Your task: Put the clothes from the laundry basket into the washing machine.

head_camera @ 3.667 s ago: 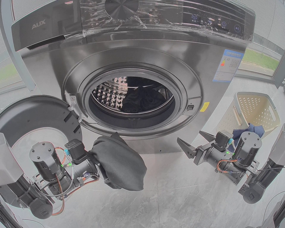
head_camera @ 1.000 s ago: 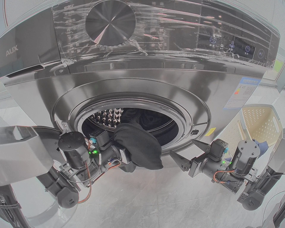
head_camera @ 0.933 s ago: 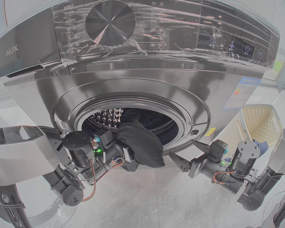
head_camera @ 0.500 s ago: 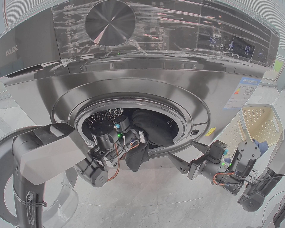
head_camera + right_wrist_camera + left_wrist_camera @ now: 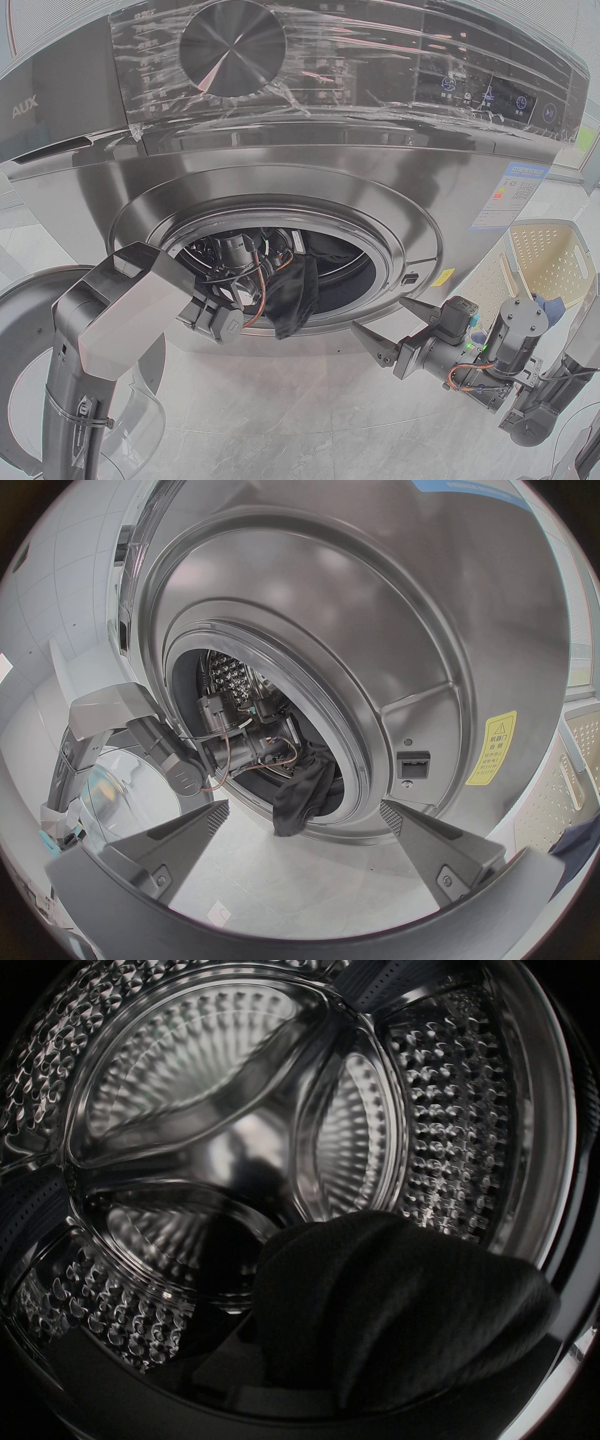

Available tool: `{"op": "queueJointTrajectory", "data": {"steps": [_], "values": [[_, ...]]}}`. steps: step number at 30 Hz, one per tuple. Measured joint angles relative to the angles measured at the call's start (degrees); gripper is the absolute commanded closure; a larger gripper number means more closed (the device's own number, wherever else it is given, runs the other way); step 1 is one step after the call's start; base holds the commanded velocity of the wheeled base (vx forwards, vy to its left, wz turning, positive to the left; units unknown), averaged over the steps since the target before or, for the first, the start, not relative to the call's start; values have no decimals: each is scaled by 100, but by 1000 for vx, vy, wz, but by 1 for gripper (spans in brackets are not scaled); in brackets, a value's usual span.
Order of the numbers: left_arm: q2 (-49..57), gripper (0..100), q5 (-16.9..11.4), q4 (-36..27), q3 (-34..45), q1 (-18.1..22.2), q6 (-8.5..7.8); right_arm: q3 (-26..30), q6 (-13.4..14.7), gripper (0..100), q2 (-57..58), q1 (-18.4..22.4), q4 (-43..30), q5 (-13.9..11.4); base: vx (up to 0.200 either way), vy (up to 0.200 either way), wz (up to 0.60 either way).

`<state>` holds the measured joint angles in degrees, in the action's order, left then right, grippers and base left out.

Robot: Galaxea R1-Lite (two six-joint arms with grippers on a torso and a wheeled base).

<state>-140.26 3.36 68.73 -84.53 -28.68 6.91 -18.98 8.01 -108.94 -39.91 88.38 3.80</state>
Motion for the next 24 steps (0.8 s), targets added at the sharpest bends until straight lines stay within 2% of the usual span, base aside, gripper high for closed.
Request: {"op": "queueJointTrajectory", "data": {"steps": [4,5,14,24], "values": [[-107,100,165,-90,-224,55,1,-4,0,0,-2,-5,0,2,0,0,0],[-119,0,224,-99,-234,68,1,-6,0,0,-2,-5,0,5,0,0,0],[-30,0,265,-219,63,51,20,-9,0,0,-2,-5,0,2,0,0,0],[435,0,-68,-1139,1124,-63,33,-22,1,0,-21,-5,0,-1,0,0,0]]}}
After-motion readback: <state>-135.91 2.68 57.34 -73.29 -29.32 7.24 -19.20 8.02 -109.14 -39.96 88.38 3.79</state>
